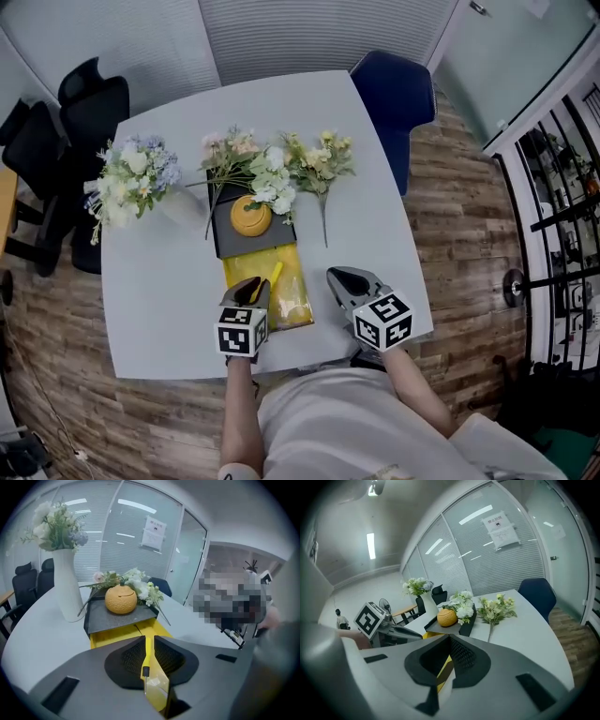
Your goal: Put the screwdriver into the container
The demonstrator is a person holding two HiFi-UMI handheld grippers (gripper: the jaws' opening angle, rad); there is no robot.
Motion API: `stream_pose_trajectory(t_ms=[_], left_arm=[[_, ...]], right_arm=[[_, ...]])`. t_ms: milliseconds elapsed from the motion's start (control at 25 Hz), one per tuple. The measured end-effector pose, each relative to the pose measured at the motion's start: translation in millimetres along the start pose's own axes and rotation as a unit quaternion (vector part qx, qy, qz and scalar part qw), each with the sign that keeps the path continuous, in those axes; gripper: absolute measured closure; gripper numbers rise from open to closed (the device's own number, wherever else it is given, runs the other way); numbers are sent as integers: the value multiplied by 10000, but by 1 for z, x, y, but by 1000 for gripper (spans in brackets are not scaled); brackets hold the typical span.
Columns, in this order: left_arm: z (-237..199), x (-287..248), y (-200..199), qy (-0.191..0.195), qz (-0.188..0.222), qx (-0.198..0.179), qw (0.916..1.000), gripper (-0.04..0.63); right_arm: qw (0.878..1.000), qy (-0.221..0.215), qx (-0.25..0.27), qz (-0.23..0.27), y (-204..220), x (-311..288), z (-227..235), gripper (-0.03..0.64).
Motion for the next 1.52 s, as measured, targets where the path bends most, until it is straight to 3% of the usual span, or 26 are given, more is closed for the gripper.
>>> stream_pose_trajectory(t_ms=[320, 640, 1080, 1520], left_arm=[[10, 42, -6, -66, 630, 124, 9979, 551], [10, 82, -13, 44, 1475, 704, 9865, 583], [5, 98, -11, 13, 1612, 735, 9842, 588], [8, 93, -11, 46, 1569, 716, 9850, 588]], right_arm=[[9994, -45, 237, 256, -9, 16, -22, 601], [9976, -110, 442, 523, -17, 18, -41, 601], [9968, -258, 514, 554, -21, 16, -51, 601], [9967, -145, 515, 614, -20, 20, -46, 601]])
Point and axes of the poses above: the fingertips, and each gripper's own axes: x backward along the fingers, z to its right, y out of its underside, the point moved 9 cm from there along x, backward along the fingers, and after that the axes turned 8 degrees about x, right-handed, at the moved point
